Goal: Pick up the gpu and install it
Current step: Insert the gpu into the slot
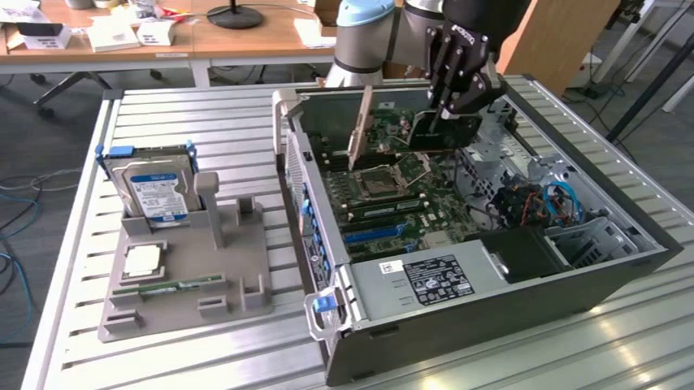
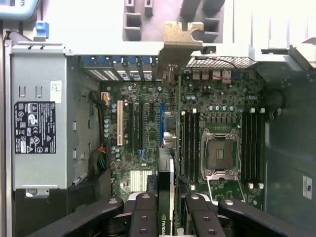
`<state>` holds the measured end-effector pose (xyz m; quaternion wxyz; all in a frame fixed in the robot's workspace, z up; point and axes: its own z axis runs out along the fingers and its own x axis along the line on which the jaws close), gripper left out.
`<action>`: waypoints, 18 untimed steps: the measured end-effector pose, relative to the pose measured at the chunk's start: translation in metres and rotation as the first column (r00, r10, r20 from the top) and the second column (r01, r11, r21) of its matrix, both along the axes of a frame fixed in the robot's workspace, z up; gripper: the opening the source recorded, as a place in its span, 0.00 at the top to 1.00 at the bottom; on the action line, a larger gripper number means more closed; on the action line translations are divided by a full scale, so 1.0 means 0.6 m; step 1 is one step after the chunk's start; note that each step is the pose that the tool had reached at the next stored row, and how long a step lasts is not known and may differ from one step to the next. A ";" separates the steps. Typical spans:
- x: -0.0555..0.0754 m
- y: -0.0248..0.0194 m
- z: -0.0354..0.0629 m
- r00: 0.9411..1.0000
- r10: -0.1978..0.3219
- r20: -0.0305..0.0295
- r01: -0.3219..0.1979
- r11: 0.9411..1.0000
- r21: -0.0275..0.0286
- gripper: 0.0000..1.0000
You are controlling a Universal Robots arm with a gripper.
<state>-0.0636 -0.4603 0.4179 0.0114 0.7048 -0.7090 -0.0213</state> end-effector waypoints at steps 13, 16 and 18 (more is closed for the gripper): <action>-0.002 0.0008 -0.005 0.999 0.036 0.039 -0.036 0.999 -0.001 0.74; -0.002 0.0007 -0.008 0.999 0.026 0.039 -0.026 1.000 -0.002 0.74; -0.002 0.0008 -0.009 0.999 0.010 0.039 -0.010 1.000 -0.003 0.74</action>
